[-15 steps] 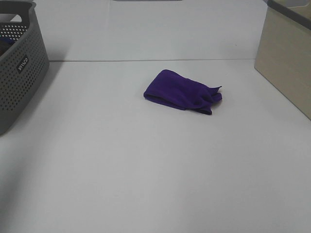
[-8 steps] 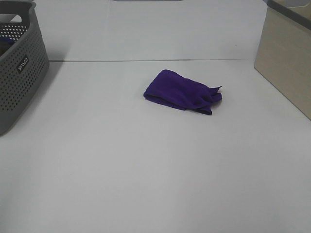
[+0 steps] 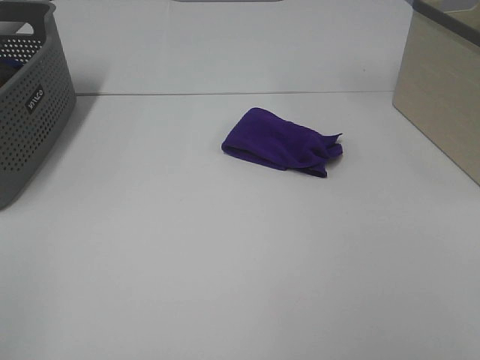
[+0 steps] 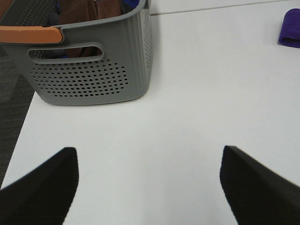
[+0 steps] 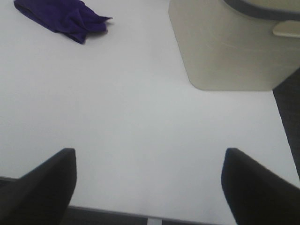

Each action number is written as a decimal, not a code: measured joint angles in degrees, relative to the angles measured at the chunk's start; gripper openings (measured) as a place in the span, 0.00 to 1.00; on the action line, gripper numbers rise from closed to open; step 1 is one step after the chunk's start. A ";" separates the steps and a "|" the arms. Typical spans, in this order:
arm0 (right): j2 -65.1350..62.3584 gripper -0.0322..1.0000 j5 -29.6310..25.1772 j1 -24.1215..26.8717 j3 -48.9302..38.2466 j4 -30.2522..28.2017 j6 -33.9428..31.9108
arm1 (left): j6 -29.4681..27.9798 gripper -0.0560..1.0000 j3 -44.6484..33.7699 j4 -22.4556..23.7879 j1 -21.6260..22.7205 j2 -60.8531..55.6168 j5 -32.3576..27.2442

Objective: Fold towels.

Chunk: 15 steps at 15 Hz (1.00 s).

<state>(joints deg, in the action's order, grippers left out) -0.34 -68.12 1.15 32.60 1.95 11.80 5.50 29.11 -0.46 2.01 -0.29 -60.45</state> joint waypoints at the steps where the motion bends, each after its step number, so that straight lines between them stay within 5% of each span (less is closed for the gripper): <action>1: 0.00 0.83 1.66 0.00 -1.78 -2.58 -2.92 | 0.29 0.77 0.00 -0.46 0.00 0.00 0.17; 4: 0.00 0.83 6.53 0.00 -3.67 -2.52 -4.01 | 0.17 0.77 0.00 -0.52 0.00 0.00 0.17; 15: 0.00 0.83 7.62 0.00 -3.78 -1.95 -4.13 | -1.20 0.77 0.00 -2.41 0.00 0.00 0.17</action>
<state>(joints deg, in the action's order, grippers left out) -0.34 -60.50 1.15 28.82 0.00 7.68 4.30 29.11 -2.86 2.01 -0.29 -60.28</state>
